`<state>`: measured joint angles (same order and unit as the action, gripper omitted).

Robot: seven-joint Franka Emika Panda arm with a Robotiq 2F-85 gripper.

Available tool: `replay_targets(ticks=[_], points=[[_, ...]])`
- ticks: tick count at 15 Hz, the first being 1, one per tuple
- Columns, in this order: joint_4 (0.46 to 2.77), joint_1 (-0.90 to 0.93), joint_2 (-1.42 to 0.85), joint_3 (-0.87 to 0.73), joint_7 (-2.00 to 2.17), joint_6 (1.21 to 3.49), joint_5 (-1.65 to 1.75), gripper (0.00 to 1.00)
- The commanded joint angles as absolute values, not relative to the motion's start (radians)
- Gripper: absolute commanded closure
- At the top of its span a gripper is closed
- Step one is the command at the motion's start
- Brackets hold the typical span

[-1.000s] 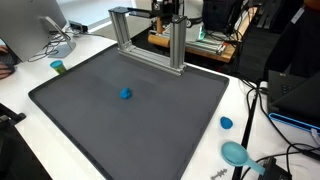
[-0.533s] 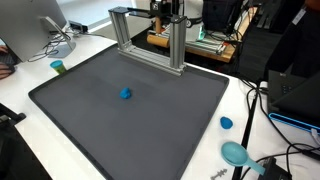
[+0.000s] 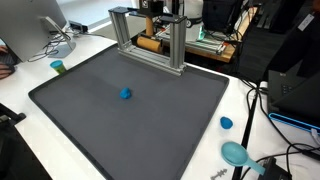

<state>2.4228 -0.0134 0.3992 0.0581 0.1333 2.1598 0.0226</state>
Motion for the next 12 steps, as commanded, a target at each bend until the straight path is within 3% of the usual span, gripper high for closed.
replay_targets(ticks=[1,8,9,10,12], points=[[2.174,-0.018,0.178,0.1,0.236,2.11,0.062,0.78],[1.844,-0.018,-0.129,0.037,0.24,1.964,0.051,0.78],[1.955,-0.001,-0.054,0.042,0.263,2.04,0.059,0.78],[1.932,-0.002,-0.084,0.032,0.26,2.034,0.058,0.53],[1.935,0.001,-0.095,0.03,0.26,2.039,0.058,0.53]])
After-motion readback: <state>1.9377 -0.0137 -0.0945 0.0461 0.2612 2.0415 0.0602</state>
